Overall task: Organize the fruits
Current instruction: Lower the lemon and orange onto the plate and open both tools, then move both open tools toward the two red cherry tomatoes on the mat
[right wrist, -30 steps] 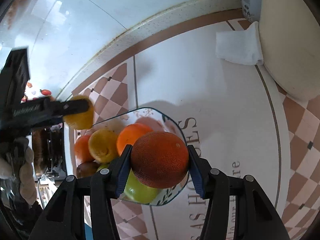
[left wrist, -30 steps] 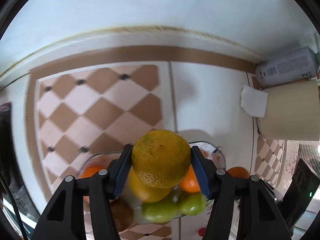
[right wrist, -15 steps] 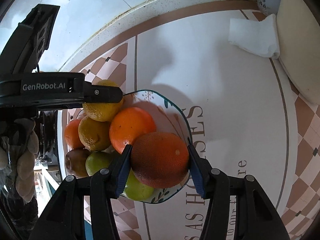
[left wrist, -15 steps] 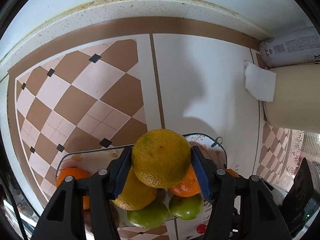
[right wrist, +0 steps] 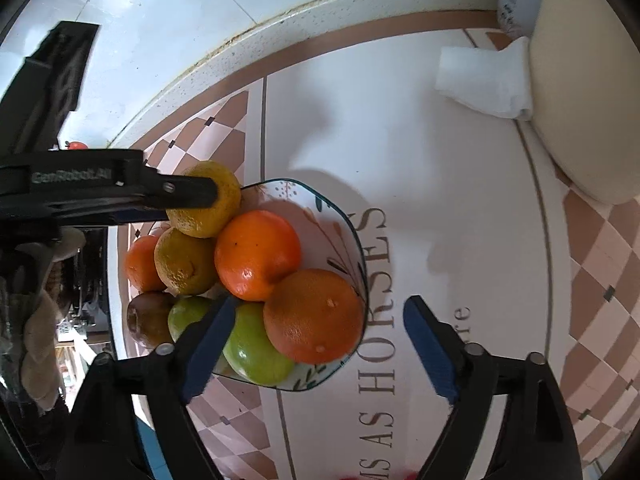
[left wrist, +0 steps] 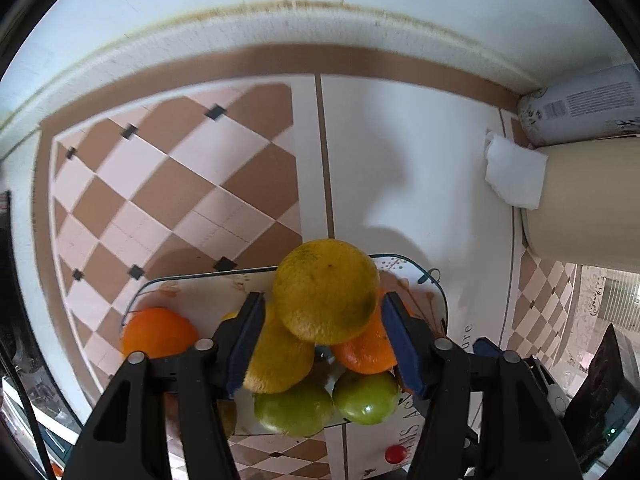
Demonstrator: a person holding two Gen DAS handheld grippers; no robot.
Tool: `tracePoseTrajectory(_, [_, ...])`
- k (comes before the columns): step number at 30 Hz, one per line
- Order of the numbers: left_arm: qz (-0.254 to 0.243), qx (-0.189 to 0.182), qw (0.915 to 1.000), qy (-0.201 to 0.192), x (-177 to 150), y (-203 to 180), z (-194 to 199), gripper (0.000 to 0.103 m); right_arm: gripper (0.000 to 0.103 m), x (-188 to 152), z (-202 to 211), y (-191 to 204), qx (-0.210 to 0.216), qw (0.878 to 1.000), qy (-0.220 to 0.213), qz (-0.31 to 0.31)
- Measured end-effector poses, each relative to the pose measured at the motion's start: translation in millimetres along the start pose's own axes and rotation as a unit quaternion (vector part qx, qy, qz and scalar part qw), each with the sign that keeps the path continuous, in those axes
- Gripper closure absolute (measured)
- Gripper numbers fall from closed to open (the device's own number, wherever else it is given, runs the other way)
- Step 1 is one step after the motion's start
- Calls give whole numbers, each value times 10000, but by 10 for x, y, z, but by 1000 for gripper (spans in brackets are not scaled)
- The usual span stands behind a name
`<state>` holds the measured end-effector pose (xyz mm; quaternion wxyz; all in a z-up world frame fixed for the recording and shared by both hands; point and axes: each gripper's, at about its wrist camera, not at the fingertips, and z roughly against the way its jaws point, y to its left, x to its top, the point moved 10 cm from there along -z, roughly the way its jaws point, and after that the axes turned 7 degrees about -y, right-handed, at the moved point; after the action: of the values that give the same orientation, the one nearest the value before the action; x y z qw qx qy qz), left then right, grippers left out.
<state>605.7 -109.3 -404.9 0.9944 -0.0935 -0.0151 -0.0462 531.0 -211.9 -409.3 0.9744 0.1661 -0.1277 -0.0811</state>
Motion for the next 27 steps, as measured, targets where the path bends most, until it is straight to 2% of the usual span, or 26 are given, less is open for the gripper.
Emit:
tracePoseTrajectory(1, [-6,21,10000,-77,-4,16,53,27,14,-15,41,-1,-100,9999,-40,48])
tracePoseTrajectory(2, [-6,33,9998,-186,-16,39,127,23,13,-28,79,0,-191,9997,-79,97])
tracePoseTrajectory(4, [8,86,9993,-376,-62,89,255,20,9,-61,172,12,-367,9989,-160,225])
tracePoseTrajectory(7, [80,197,9975,-679,-201,204,453,19,9,-136,332,42,-617,9968,-282,427])
tracePoseTrajectory(9, [123,324,9951,-926,-335,309,586,15,9,-188,428,85,-735,9952,-372,534])
tracePoseTrajectory(12, [123,743,9884,-1318,-588,480,766,14,9,-287,583,156,-848,9930,-522,640])
tracePoseTrajectory(18, [162,1072,9791,-1721,-1080,725,1012,14,9,-488,846,282,-950,9900,-756,719])
tracePoseTrajectory(27, [283,1092,9703,-2140,-1611,822,1330,14,9,-768,1290,529,-990,9847,-1126,894])
